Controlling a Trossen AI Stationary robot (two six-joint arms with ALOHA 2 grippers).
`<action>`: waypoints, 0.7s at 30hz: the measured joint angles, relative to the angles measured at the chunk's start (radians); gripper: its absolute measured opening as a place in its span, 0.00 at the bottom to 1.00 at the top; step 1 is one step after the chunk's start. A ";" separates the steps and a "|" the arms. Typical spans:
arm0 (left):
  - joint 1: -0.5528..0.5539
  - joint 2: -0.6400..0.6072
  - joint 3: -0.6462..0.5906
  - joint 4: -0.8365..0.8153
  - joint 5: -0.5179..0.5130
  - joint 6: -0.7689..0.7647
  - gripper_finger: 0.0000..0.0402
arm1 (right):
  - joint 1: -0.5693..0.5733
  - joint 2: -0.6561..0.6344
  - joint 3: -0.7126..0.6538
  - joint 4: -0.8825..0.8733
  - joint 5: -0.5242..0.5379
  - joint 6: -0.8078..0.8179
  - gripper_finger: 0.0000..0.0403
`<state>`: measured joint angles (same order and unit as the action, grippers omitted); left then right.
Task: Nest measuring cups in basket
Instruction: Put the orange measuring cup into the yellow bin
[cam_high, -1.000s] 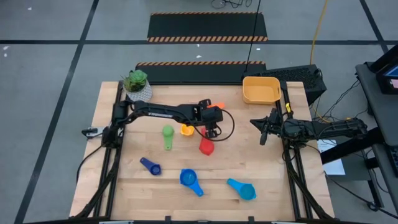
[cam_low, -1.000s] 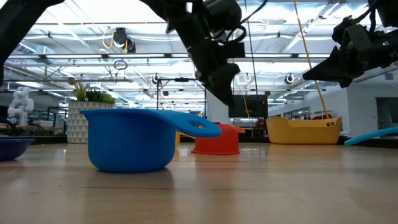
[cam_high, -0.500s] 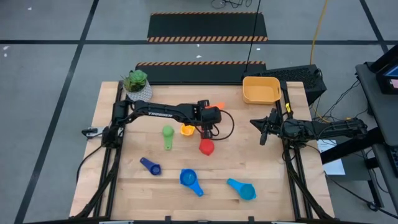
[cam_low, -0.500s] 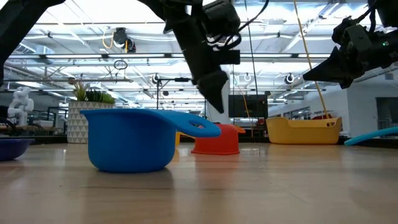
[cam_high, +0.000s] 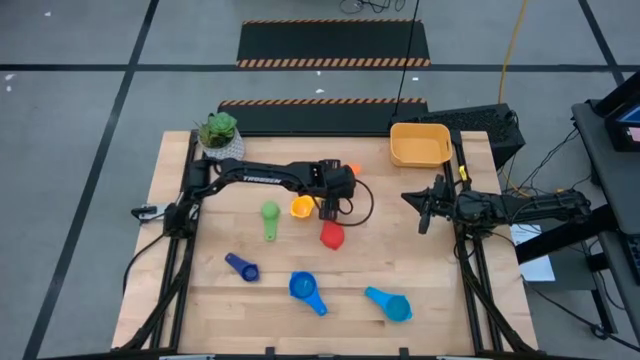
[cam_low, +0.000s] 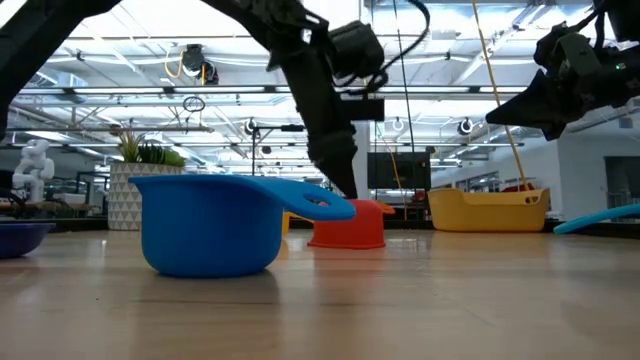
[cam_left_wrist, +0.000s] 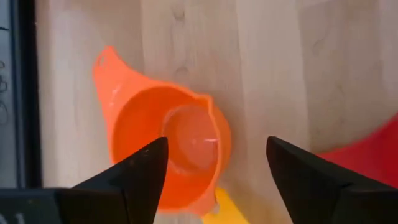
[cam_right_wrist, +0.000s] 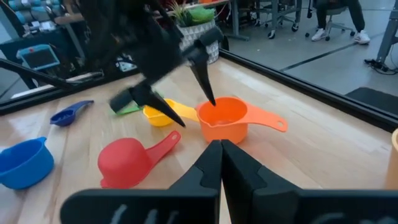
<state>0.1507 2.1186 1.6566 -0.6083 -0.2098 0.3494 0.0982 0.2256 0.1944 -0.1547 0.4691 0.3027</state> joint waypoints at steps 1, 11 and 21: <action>0.006 0.006 0.000 0.006 0.006 -0.001 0.68 | 0.000 0.000 0.000 0.000 -0.002 0.000 0.00; 0.027 0.054 -0.003 0.040 0.034 -0.011 0.40 | 0.000 0.066 0.001 0.034 0.011 -0.001 0.00; 0.028 0.054 -0.002 0.087 0.026 -0.102 0.05 | 0.000 0.191 0.001 0.190 0.032 -0.040 0.00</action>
<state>0.1790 2.1727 1.6543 -0.5213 -0.1842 0.2472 0.0978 0.4166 0.1951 0.0351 0.5009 0.2629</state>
